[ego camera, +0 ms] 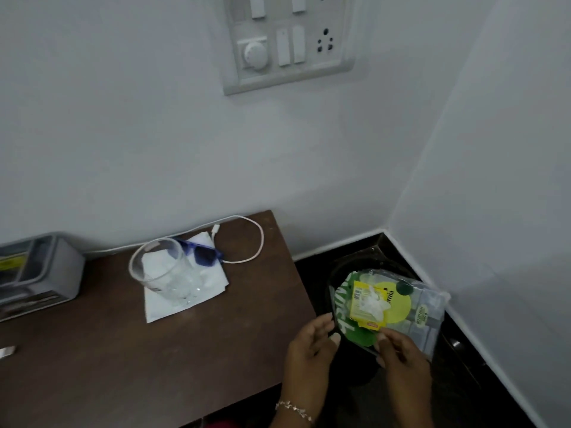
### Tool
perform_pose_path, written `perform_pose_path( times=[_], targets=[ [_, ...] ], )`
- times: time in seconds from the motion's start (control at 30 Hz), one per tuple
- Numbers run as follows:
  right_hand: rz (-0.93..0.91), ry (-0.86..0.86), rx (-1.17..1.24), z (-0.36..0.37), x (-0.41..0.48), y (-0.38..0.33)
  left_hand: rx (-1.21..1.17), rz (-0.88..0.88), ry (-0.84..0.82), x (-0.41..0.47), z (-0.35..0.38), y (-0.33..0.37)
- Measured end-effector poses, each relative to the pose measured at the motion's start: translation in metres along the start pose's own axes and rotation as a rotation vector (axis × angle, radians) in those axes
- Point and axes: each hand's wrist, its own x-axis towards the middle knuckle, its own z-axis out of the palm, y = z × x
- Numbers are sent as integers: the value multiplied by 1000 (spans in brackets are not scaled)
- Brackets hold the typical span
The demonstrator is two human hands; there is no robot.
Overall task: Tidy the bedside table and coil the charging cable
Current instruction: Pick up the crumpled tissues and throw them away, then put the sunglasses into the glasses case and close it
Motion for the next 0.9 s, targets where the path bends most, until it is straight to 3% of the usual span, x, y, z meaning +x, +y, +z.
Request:
perform_pose_path(
  times=[0.13, 0.4, 0.63, 0.73, 0.8, 0.9],
  targets=[
    [-50, -39, 17, 23, -24, -35, -105, 20, 137, -15, -55, 11],
    [-248, -293, 54, 99, -73, -103, -92, 202, 629, -28, -174, 27],
    [-392, -814, -116, 202, -91, -107, 170, 344, 512, 25, -218, 46],
    [-503, -864, -262, 235, -91, -107, 192, 413, 442, 38, -220, 51],
    [-469, -980, -464, 248, -94, -111, 194, 383, 447, 45, -222, 48],
    [-505, -821, -344, 245, -97, -108, 169, 353, 480, 49, -222, 40]
  ],
)
